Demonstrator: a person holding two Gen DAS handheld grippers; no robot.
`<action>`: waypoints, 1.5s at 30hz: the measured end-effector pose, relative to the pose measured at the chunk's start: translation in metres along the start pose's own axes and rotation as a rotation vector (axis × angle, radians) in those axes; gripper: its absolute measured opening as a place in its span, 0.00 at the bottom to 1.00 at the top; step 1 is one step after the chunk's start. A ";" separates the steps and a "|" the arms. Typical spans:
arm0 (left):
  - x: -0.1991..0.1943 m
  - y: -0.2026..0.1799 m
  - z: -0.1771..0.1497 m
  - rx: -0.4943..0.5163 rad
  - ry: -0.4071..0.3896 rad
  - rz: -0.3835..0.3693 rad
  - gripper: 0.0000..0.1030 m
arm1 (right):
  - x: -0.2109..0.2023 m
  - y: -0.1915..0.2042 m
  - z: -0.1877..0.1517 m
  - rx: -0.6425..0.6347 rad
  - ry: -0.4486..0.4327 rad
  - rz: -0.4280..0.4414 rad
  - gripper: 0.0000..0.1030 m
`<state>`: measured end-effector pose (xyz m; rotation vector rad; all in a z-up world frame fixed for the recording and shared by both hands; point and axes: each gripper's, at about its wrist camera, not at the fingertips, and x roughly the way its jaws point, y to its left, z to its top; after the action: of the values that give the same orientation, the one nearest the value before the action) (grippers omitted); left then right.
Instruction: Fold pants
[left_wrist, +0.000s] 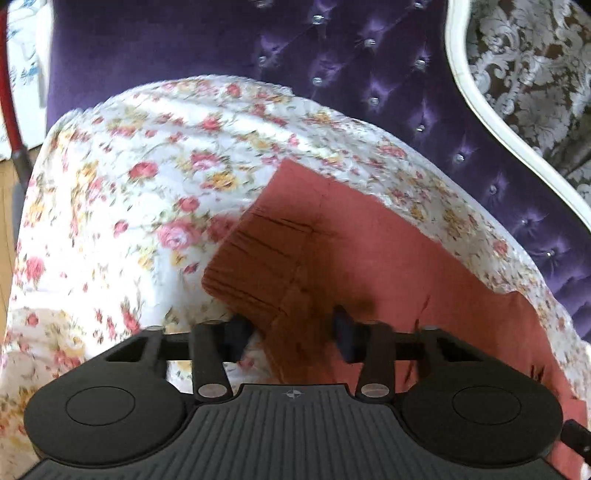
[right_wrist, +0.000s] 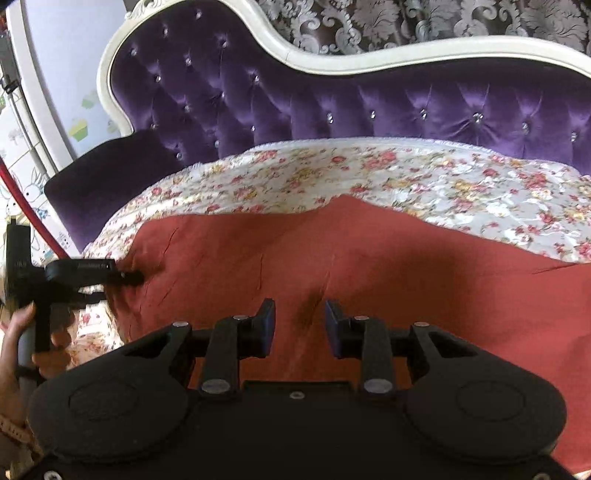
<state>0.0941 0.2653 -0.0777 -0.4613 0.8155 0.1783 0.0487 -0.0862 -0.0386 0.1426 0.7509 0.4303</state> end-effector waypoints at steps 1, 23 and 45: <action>-0.001 -0.003 0.000 0.007 -0.004 -0.008 0.27 | 0.003 0.002 -0.002 -0.012 0.014 -0.009 0.35; -0.121 -0.244 -0.042 0.657 -0.316 0.023 0.19 | -0.040 -0.086 -0.035 0.228 -0.060 -0.025 0.26; -0.084 -0.366 -0.153 0.803 0.028 -0.314 0.31 | -0.064 -0.177 -0.056 0.390 -0.020 -0.081 0.21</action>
<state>0.0557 -0.1280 0.0131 0.1717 0.7613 -0.4403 0.0265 -0.2747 -0.0872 0.4797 0.8116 0.2013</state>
